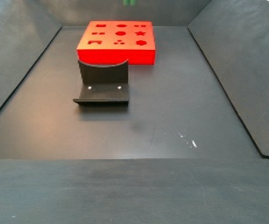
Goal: Insert the 3 prong object.
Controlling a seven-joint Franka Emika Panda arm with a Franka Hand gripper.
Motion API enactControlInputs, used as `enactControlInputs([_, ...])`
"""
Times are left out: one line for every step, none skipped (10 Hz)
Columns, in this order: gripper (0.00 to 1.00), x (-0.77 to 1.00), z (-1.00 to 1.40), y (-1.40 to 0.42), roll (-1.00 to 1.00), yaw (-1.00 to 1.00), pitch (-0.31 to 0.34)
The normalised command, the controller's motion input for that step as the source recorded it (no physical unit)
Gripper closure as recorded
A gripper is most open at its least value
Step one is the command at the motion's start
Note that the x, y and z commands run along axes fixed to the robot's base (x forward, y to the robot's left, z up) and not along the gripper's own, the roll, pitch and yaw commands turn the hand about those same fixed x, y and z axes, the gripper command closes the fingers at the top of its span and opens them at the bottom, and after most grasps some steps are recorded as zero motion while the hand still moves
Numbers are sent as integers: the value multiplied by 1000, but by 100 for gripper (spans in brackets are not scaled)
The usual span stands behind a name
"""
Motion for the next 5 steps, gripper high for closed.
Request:
enactControlInputs([100,1000,-449,0,331,-200,-71])
enactControlInputs([100,831,-414,0,353,-371,-61])
enactControlInputs([100,617,-411,9,401,-529,-13])
enactControlInputs([100,540,-463,109,350,-551,0])
enactControlInputs([100,597,-534,351,194,-480,74])
